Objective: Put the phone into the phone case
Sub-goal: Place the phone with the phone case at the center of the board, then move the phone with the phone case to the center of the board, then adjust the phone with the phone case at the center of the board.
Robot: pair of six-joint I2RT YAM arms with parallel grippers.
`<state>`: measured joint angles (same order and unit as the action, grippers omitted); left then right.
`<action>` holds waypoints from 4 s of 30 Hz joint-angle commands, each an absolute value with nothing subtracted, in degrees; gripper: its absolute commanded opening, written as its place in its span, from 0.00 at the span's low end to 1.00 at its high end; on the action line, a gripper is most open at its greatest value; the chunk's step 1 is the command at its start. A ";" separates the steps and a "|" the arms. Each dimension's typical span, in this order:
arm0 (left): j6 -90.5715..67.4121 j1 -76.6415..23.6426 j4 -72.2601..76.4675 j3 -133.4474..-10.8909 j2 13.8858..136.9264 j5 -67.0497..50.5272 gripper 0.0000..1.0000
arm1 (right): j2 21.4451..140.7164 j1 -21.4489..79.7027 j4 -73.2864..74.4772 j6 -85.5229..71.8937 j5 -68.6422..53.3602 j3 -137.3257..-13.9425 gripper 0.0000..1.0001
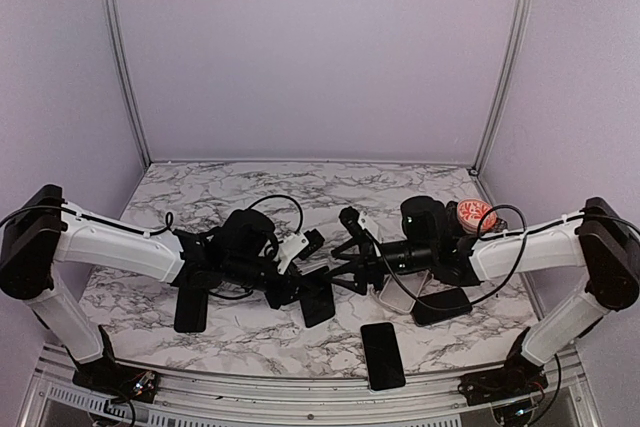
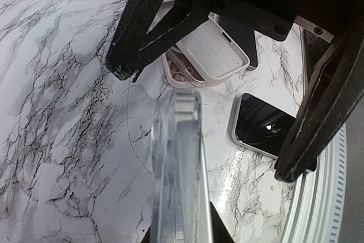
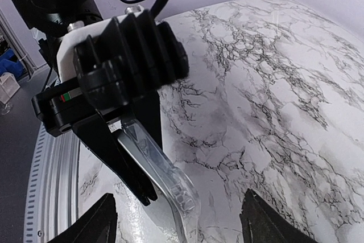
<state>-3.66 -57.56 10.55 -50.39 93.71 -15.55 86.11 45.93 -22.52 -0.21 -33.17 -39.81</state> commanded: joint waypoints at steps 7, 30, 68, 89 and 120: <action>-4.71 -57.57 8.44 -49.93 92.11 -15.02 0.03 | 87.75 46.70 -21.24 4.94 -34.42 -40.24 0.70; -45.25 -49.35 27.21 -47.13 104.46 -39.67 0.07 | 79.62 60.50 1.11 -16.02 1.49 -44.13 0.83; -22.21 -46.67 -5.11 -56.84 101.79 -2.53 0.48 | 93.33 74.70 23.33 -34.18 3.52 -55.38 0.22; -15.90 -46.60 -3.58 -60.23 109.46 -6.18 0.30 | 103.18 69.79 18.94 -32.27 5.28 -61.10 0.05; -19.69 -47.53 -5.59 -49.33 92.97 -6.55 0.34 | 107.46 66.13 36.52 -27.61 11.86 -77.62 0.99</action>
